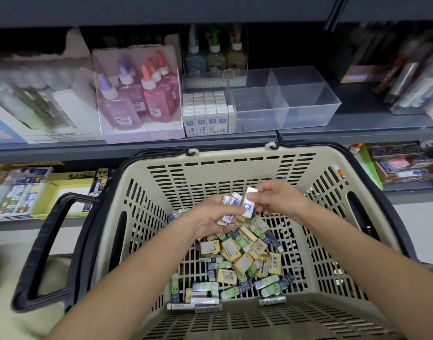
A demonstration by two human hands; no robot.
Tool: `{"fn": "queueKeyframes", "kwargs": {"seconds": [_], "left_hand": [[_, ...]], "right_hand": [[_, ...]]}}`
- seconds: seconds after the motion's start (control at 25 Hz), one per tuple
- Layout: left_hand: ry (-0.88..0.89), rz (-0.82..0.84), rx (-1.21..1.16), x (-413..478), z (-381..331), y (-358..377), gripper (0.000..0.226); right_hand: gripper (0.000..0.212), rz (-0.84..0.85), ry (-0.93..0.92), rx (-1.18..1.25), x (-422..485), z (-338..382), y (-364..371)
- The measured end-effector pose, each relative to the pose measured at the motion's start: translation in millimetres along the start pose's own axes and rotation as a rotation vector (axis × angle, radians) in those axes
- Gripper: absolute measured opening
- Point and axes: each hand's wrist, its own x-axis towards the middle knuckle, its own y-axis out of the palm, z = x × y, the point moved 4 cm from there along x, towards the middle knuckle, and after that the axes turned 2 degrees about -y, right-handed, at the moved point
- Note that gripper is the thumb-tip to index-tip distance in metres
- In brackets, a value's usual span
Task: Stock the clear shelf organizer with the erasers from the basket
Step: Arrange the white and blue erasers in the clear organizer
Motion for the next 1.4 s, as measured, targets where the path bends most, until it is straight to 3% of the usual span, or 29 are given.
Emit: {"fn": "queueKeyframes", "kwargs": {"seconds": [0.24, 0.52, 0.68, 0.84, 1.04, 1.16, 1.28, 1.4], "left_hand": [[0.152, -0.077, -0.049, -17, -34, 0, 0.018], [0.461, -0.129, -0.074, -48, -106, -11, 0.016], [0.617, -0.189, -0.089, -59, -142, -31, 0.01], [0.645, -0.219, -0.156, -55, -154, -45, 0.011], [0.638, -0.219, -0.206, -49, -151, -58, 0.011], [0.638, -0.221, -0.224, -49, -153, -62, 0.009], [0.636, -0.22, -0.255, -48, -156, -62, 0.009], [0.63, -0.224, -0.257, -48, -158, -61, 0.007]], "right_hand": [[0.005, 0.002, -0.07, 0.015, -11, 26, -4], [0.006, -0.234, -0.36, -0.053, -2, 107, -24], [0.004, -0.471, -0.511, -0.306, 14, 152, -37], [0.008, -0.66, -0.539, -0.479, 38, 189, -51], [0.016, -0.597, -0.535, -0.868, 61, 209, -36], [0.017, -0.53, -0.408, -0.967, 74, 219, -32], [0.034, -0.371, -0.283, -1.152, 91, 213, -23], [0.04, -0.308, -0.252, -1.219, 95, 202, -21]]}}
